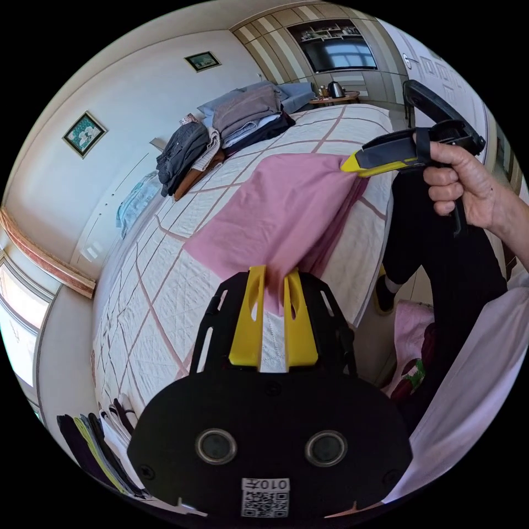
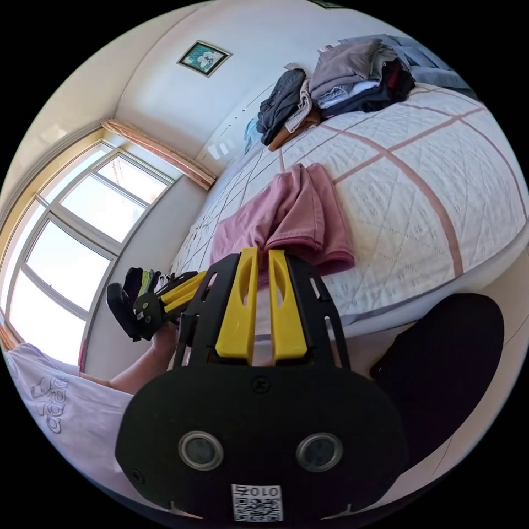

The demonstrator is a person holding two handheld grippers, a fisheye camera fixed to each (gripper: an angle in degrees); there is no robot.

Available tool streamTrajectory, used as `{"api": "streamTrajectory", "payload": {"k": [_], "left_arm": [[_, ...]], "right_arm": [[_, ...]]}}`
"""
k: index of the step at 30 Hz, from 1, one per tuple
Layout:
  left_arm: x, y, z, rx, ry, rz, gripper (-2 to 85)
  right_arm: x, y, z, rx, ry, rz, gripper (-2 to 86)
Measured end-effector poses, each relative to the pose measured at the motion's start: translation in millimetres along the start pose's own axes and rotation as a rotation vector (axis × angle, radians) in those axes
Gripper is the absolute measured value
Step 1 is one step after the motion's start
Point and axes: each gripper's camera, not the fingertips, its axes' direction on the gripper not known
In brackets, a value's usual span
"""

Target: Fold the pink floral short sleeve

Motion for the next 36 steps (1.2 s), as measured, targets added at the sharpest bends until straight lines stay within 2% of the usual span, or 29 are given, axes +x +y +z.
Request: {"api": "streamTrajectory", "payload": {"k": [3,5,8,12,15,17,20,25,28,32,36], "left_arm": [[1,0,8,0.001,0.011,0.004,3.6],[-1,0,14,0.003,0.029,-0.017,3.6],[-2,-2,18,0.003,0.037,-0.023,3.5],[-2,-3,21,0.002,0.025,-0.004,3.6],[-8,-5,23,0.017,0.048,-0.031,3.8],[-9,-7,26,0.018,0.051,-0.034,3.9],[-10,-7,35,-0.001,0.049,-0.039,4.0],[-21,-8,38,-0.001,0.062,-0.027,4.3],[-28,-8,40,-0.001,0.074,-0.028,4.6],[-40,-4,41,0.010,0.127,-0.056,5.2],[-64,6,24,0.030,0.221,-0.099,6.8]], "right_arm": [[-25,0,-1,0.006,0.081,-0.126,5.2],[-14,2,11,-0.037,0.104,-0.080,5.2],[2,7,12,-0.026,0.022,0.005,5.2],[-19,0,3,0.009,0.024,-0.051,5.2],[-45,-6,-5,0.052,0.121,-0.175,5.2],[-36,-5,10,-0.018,0.157,-0.137,5.2],[-6,4,17,-0.032,-0.015,0.015,5.3],[-38,-1,9,0.003,0.010,-0.095,5.3],[-48,-2,21,-0.050,0.110,-0.127,5.3],[-27,1,31,-0.121,-0.007,-0.060,6.1],[-47,2,-3,-0.045,0.174,-0.154,6.9]]}}
